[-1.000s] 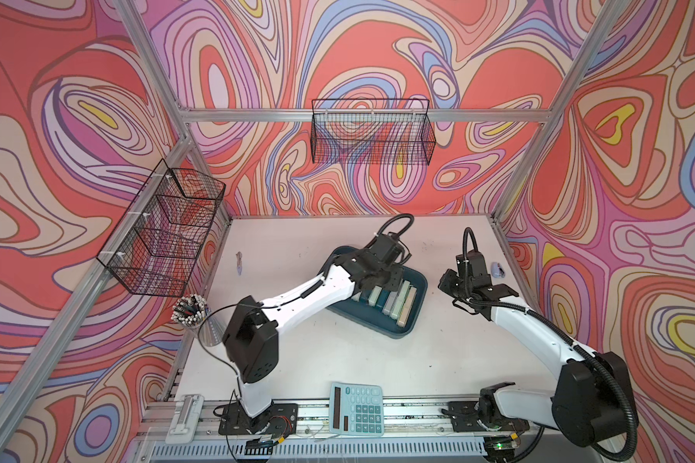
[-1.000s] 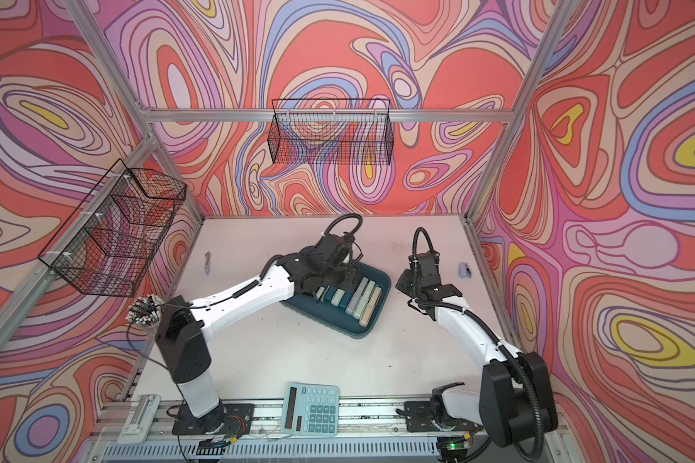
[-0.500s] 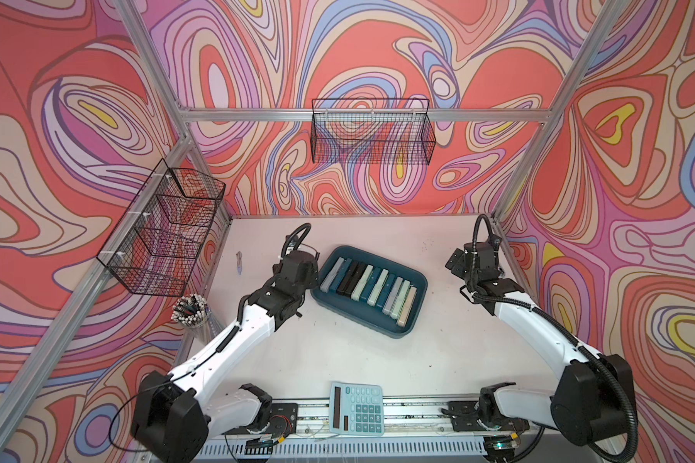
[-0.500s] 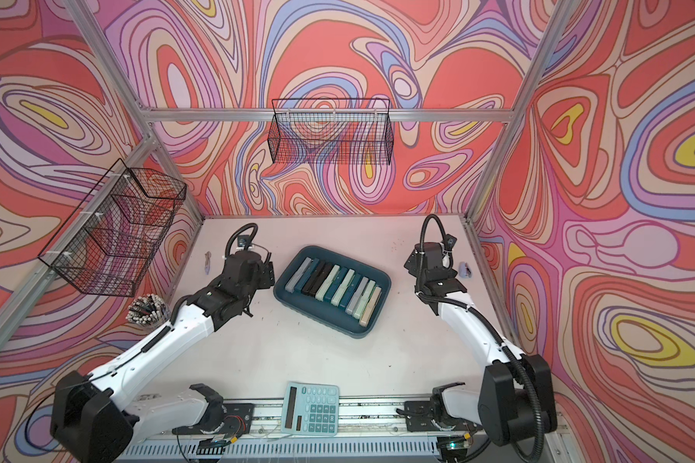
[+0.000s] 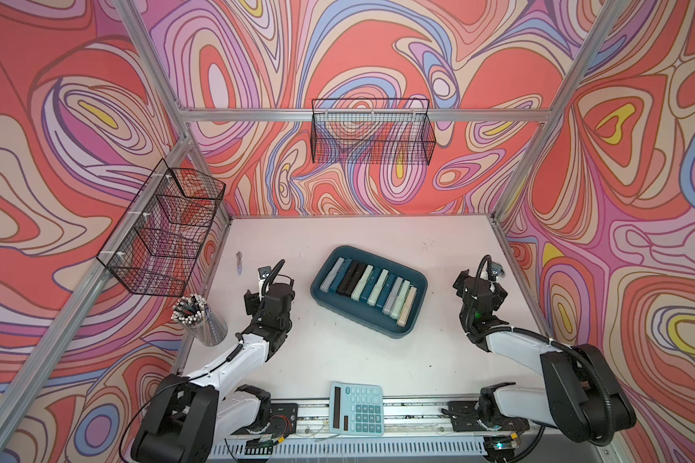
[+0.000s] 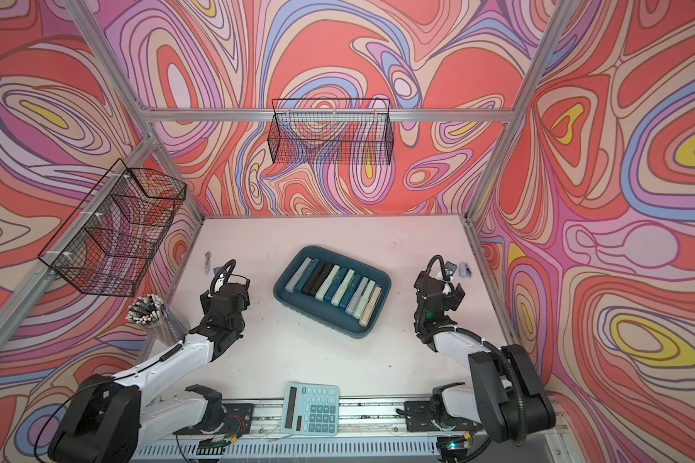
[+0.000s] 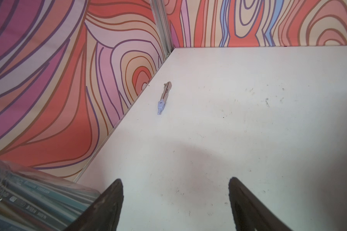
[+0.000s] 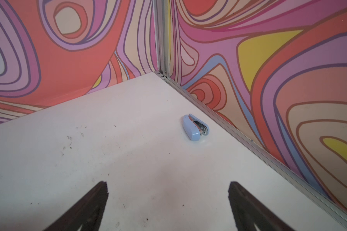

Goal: Put the pruning pliers into the storage box
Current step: Reset both arms

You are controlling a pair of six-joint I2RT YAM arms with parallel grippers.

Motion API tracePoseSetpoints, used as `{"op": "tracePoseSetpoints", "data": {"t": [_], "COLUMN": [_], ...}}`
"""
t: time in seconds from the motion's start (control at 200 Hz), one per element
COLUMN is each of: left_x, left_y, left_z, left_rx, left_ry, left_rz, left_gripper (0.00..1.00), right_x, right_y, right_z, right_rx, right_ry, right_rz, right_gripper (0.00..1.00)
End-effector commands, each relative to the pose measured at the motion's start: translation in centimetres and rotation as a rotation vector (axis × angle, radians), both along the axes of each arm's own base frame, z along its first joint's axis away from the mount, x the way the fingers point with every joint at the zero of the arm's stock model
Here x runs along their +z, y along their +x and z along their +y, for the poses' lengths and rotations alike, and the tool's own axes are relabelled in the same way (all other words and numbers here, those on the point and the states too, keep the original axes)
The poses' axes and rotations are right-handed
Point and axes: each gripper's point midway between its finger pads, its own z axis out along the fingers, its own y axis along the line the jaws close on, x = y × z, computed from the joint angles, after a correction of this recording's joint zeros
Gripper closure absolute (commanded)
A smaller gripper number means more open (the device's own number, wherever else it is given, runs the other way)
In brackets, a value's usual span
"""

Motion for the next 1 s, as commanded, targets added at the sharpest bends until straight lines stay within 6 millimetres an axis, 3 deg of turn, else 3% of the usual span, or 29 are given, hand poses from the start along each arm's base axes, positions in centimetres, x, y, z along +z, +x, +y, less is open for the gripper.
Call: {"op": "tracePoseSetpoints", "data": {"t": [0.0,0.225,0.406,0.556,0.851,0.947,0.992], "left_x": [0.9,0.1,-1.1,-1.4,-2.5,-4.0,-3.7], "left_y": [1.4,4.3,4.7,4.8,5.6,5.9,6.1], "left_z": [0.2,-0.8,-0.9,-0.8,-0.5,-0.1,0.1], "left_rx": [-0.003,-0.079,-0.153,-0.177,-0.23,-0.249,-0.26], "left_ry": [0.041,0.126,0.059,0.038,-0.061,-0.128,-0.119], "left_rz": [-0.106,-0.142,-0.12,-0.122,-0.077,-0.034,-0.096], "left_gripper": [0.17,0.15,0.09,0.07,0.06,0.06,0.06], "right_x": [2.5,2.6,2.2,0.2,-0.8,-1.0,-1.4], "right_y": [0.3,1.5,1.5,2.2,2.0,2.4,2.7], "right_z": [-0.3,0.5,-0.4,0.5,1.0,1.1,1.7], "right_rx": [-0.01,0.122,0.233,0.317,0.348,0.351,0.387], "right_ry": [-0.039,-0.067,0.026,0.023,0.005,0.005,0.006], "right_rz": [-0.166,-0.193,-0.226,-0.187,-0.212,-0.2,-0.179], "right_gripper": [0.02,0.03,0.03,0.04,0.02,0.02,0.02]}}
